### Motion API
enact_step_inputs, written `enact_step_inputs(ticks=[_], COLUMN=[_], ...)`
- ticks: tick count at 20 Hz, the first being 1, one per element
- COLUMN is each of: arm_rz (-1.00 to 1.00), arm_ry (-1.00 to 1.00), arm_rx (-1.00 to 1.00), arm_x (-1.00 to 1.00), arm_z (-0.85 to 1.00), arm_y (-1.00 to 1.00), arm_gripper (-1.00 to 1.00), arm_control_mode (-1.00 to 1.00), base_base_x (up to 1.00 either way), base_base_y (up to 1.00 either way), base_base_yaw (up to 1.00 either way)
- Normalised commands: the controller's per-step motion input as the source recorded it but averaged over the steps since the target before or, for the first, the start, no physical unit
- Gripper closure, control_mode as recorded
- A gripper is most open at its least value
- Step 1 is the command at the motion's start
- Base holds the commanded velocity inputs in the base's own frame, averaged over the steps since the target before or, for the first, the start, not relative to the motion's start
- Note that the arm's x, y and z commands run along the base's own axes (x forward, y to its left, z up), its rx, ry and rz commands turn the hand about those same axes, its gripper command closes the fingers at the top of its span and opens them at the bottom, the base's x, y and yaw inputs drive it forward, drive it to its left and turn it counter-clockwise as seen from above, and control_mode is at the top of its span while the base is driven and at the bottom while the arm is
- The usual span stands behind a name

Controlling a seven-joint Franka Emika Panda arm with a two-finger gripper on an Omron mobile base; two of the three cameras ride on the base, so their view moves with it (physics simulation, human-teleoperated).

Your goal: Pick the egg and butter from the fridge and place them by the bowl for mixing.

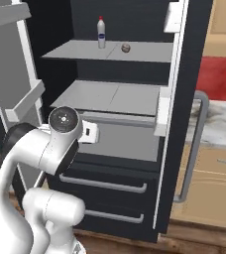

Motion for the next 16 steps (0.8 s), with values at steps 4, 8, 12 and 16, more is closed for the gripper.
enact_step_inputs(ticks=[4, 8, 12, 16], arm_rz=[0.0, 0.0, 0.0, 0.0], arm_ry=[0.0, 0.0, 0.0, 0.0], arm_rx=[0.0, 0.0, 0.0, 0.0], arm_x=[0.0, 0.0, 0.0, 0.0], arm_z=[0.0, 0.0, 0.0, 0.0], arm_y=[0.0, 0.0, 0.0, 0.0], arm_gripper=[1.0, 1.0, 1.0, 1.0], arm_control_mode=[1.0, 1.0, 1.0, 1.0], base_base_x=[-0.66, -0.54, -0.46, -0.3], base_base_y=[0.0, 0.0, 0.01, 0.06], base_base_yaw=[0.0, 0.0, 0.06, 0.2])
